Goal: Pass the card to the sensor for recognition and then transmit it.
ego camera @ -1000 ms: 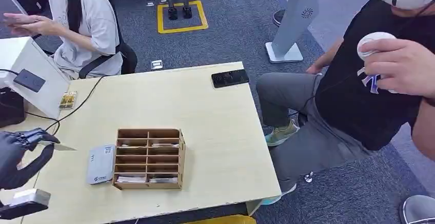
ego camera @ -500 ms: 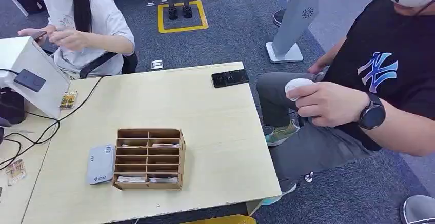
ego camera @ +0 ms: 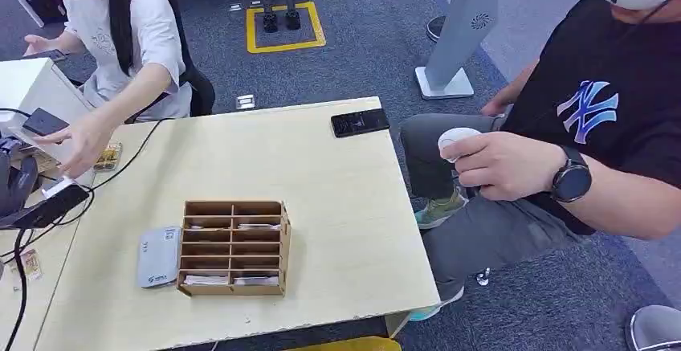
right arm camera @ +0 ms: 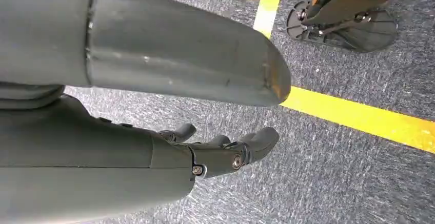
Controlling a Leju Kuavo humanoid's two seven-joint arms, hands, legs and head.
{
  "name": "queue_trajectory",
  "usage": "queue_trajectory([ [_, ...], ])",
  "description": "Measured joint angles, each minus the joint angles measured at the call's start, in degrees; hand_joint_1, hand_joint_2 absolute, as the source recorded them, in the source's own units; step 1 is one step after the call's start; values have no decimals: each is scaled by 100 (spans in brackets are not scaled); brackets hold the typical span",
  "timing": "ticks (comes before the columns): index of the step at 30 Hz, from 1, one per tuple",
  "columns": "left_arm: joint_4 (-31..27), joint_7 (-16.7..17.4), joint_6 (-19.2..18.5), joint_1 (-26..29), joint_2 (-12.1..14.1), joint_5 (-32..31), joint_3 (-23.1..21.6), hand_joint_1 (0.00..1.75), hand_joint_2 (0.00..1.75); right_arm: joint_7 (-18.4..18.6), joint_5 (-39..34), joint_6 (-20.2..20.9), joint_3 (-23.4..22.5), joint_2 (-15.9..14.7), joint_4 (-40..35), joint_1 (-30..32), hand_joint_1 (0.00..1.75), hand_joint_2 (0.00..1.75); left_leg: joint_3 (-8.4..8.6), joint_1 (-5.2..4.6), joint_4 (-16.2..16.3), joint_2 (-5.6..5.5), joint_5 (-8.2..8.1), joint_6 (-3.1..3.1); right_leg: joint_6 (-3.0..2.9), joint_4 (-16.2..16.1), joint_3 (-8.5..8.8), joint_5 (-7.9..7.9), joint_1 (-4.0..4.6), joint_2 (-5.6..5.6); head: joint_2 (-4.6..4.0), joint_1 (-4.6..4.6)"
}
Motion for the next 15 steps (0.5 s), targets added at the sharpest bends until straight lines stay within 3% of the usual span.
queue_trajectory([
  [6, 894, 4, 22, -415, -298, -11, -142, 175, 175, 24, -7, 15, 61, 0, 2, 18, 0, 0, -11, -1, 1, 10, -2, 0, 4, -1, -17, 2, -1, 12, 0, 0],
  [15, 1348, 0, 24, -579, -505, -29, -223, 175, 175, -2, -22, -2, 105, 0, 2, 27, 0, 0, -14, 0, 0, 19, -3, -2, 3, 1, -23, 2, 0, 23, 0, -2],
])
